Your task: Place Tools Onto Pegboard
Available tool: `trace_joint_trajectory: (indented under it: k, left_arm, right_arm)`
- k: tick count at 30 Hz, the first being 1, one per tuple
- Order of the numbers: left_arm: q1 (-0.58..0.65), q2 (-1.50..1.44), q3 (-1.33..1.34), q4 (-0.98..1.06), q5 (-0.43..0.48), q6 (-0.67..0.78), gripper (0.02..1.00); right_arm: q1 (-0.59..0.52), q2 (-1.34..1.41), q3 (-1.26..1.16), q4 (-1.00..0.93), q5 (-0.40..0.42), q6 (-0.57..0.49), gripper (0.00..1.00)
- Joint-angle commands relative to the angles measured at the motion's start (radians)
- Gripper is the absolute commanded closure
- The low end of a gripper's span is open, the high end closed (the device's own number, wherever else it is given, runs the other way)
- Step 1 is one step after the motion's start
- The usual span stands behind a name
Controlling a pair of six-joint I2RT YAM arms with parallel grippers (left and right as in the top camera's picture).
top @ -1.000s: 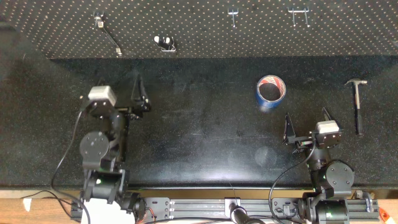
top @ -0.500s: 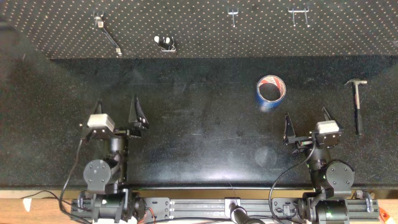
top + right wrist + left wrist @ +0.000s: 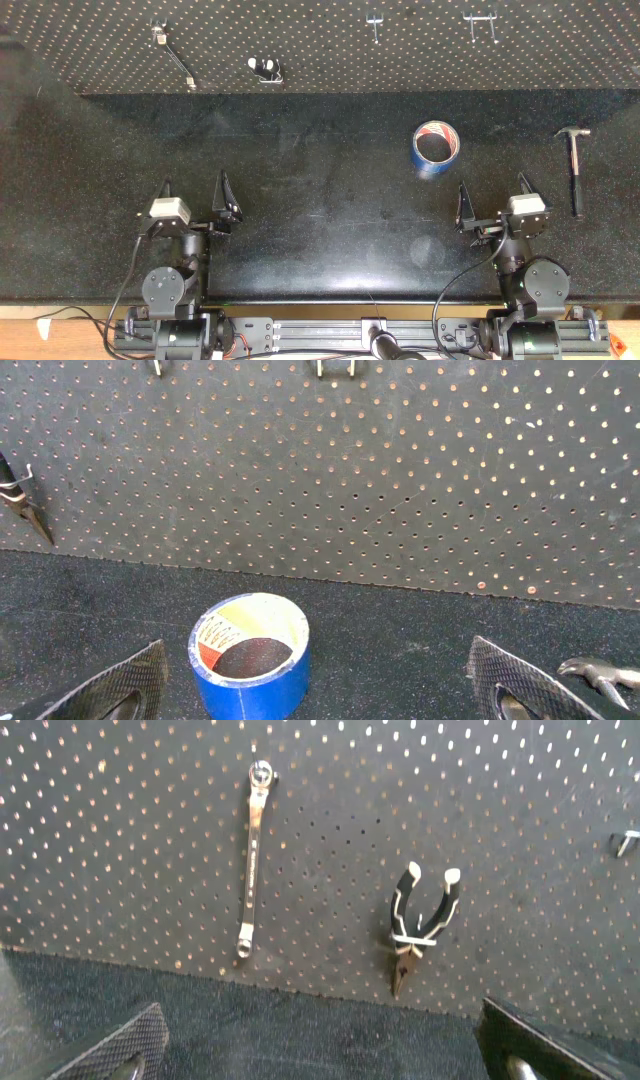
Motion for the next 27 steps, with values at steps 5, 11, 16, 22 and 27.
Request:
trace_joint_trajectory:
  k: [5,11,16,22,27]
  left_arm:
    - [0.002,-0.101,-0.001,-0.191,0.026,-0.002,0.020]
    - [0.002,-0.101,-0.001,-0.234,0.025,0.000,0.023]
    - [0.012,-0.101,-0.001,-0.234,0.027,0.000,0.023]
    - [0.015,-0.101,-0.001,-0.231,0.075,0.093,0.023]
    - [0.015,-0.101,-0.001,-0.231,0.070,0.134,0.023]
  right_arm:
    - [0.007,-0.011,-0.002,-0.008,0.009,-0.011,0.025]
    - [0.007,-0.011,-0.002,-0.008,0.009,-0.011,0.025]
    - [0.007,-0.011,-0.002,-0.008,0.009,-0.011,0.025]
    - [0.007,-0.011,-0.002,-0.008,0.009,-0.011,0.025]
    - [0.007,-0.011,-0.002,-0.008,0.009,-0.011,0.025]
